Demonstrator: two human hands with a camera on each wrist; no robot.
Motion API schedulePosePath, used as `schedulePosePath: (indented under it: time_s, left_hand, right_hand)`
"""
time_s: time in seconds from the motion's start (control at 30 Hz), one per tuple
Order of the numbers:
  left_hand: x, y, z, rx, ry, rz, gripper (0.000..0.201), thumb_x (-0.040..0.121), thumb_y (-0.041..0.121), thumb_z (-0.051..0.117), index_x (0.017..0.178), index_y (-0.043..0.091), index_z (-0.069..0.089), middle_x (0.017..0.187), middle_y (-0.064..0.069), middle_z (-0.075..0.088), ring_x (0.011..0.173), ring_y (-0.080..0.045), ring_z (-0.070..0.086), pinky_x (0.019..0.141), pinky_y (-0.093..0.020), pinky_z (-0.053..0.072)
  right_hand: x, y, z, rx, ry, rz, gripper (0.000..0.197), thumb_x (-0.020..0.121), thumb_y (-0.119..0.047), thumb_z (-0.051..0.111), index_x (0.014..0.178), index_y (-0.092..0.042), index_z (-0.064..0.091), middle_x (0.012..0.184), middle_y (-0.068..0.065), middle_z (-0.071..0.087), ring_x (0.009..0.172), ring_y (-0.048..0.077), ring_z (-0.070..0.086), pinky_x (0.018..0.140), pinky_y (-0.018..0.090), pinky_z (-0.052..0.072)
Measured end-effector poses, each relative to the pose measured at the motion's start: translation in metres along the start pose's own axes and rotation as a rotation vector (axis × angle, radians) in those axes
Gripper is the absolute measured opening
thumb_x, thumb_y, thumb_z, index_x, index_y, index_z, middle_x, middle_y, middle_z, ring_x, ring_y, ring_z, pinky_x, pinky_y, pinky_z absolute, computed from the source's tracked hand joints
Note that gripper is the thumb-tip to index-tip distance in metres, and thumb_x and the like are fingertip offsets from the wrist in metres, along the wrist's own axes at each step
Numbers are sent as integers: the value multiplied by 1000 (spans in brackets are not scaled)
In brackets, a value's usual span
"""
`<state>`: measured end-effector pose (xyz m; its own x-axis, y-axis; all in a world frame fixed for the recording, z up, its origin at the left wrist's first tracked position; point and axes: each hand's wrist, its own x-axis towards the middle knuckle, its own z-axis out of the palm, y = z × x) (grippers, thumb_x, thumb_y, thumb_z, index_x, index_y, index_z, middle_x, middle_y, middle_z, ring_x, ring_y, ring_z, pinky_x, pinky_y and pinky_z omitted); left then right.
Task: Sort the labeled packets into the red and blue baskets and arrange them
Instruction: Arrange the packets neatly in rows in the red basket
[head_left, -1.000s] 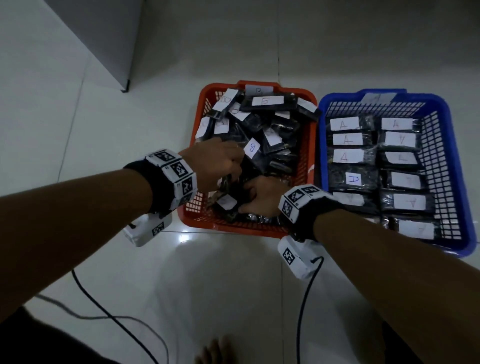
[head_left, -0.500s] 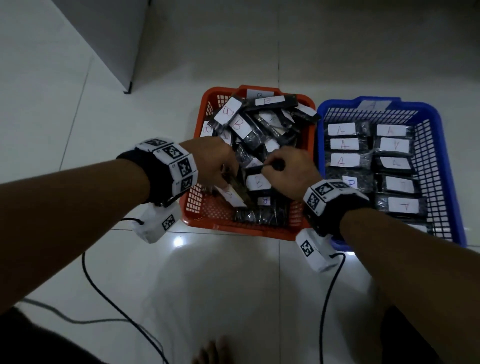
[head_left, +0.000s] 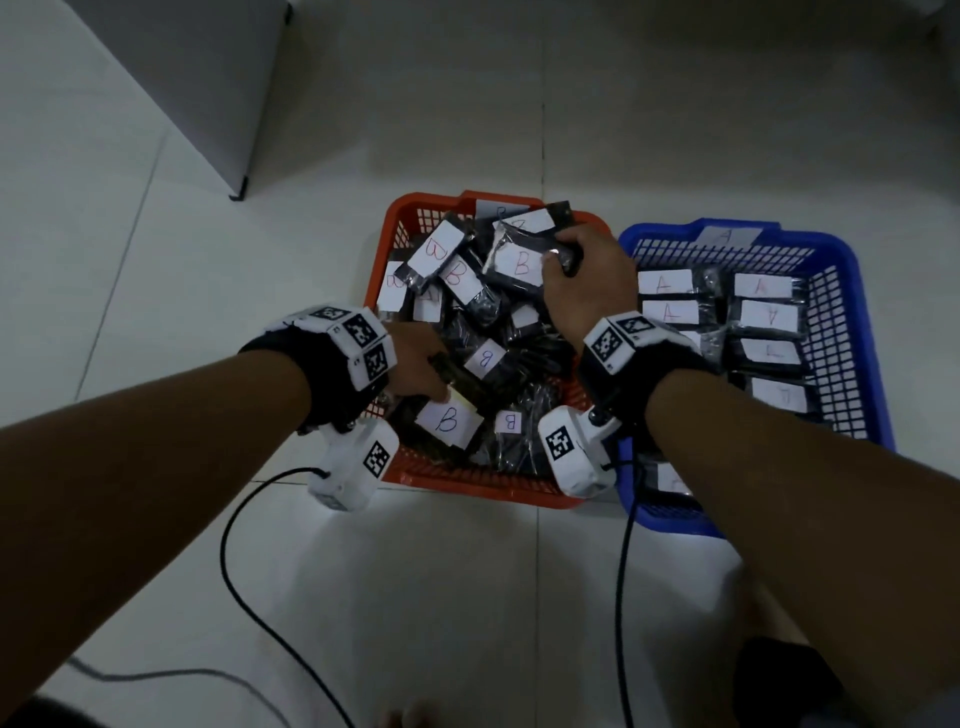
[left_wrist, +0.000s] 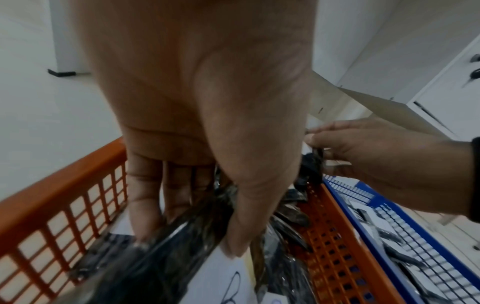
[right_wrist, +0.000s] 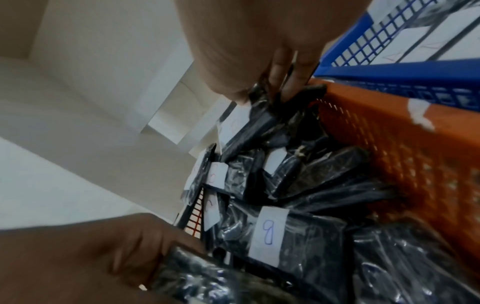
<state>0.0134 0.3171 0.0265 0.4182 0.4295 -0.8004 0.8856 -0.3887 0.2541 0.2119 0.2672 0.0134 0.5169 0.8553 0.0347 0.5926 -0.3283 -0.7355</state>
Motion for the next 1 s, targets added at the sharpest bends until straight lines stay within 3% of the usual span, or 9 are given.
schedulePosePath:
  time_s: [0.17, 0.3, 0.4, 0.5, 0.63, 0.77, 0.83, 0.9, 1.0]
  left_hand:
    - [-1, -15, -9, -44, -85, -164, 33, 79, 29, 75, 103, 6, 70, 100, -12, 69, 83, -27, 69, 73, -39, 60]
    - [-6, -21, -11, 206, -19, -132, 40, 79, 41, 73, 96, 5, 73, 77, -5, 67, 62, -14, 58, 54, -21, 47]
    - [-9, -25, -8, 245, 169, -28, 39, 82, 51, 67, 95, 16, 75, 86, 3, 67, 76, -13, 57, 56, -16, 41]
    - [-14, -31, -4, 125, 376, 8, 25, 81, 55, 62, 84, 32, 72, 84, 12, 63, 81, -12, 58, 73, -23, 49]
    - [-17, -43, 8, -133, 614, -44, 21, 76, 41, 63, 63, 25, 60, 74, 8, 61, 74, -19, 60, 68, -27, 47]
    - [-16, -53, 19, -298, 836, -130, 18, 79, 34, 64, 81, 17, 57, 87, -2, 57, 79, -21, 53, 67, -27, 36]
    - [-9, -58, 23, -427, 792, -234, 28, 84, 38, 60, 101, 16, 54, 95, -3, 57, 83, -20, 53, 70, -28, 38]
    - [-5, -58, 27, -566, 681, -322, 33, 88, 40, 53, 109, 15, 53, 94, -3, 59, 82, -21, 56, 68, -27, 42]
    - [4, -56, 35, -634, 574, -267, 21, 91, 25, 48, 90, 6, 58, 73, -4, 58, 67, -21, 56, 54, -24, 39]
  right_hand:
    - [-1, 7, 4, -231, 42, -195, 29, 87, -33, 59, 111, -19, 64, 120, 3, 57, 112, 21, 51, 92, 31, 44]
    - [-26, -2, -4, -273, 122, -364, 15, 84, -31, 59, 92, -19, 63, 102, -1, 60, 94, 16, 55, 76, 26, 43]
    - [-44, -7, -9, -287, -340, -240, 10, 86, -33, 61, 85, -23, 61, 84, -8, 61, 75, 10, 58, 62, 22, 44]
    - [-56, -1, -8, -609, -678, -185, 18, 84, -34, 63, 78, -17, 61, 77, -1, 55, 77, 22, 63, 65, 29, 49]
    - [-66, 4, 2, -798, -744, -225, 25, 83, -37, 68, 95, -17, 58, 85, 1, 50, 81, 26, 60, 66, 31, 44]
    - [-71, 9, 15, -944, -749, -277, 21, 82, -33, 70, 75, -18, 58, 70, -4, 56, 56, 16, 50, 57, 27, 38]
    - [-71, 11, 15, -980, -775, -258, 21, 83, -34, 70, 74, -18, 59, 69, -3, 56, 55, 14, 49, 58, 27, 39]
    - [-66, 11, 13, -902, -801, -197, 23, 83, -37, 69, 86, -15, 62, 87, -1, 63, 71, 20, 59, 64, 29, 43]
    - [-48, 15, 18, -589, -798, 53, 34, 80, -39, 68, 104, -15, 66, 107, 6, 67, 97, 29, 64, 80, 37, 52]
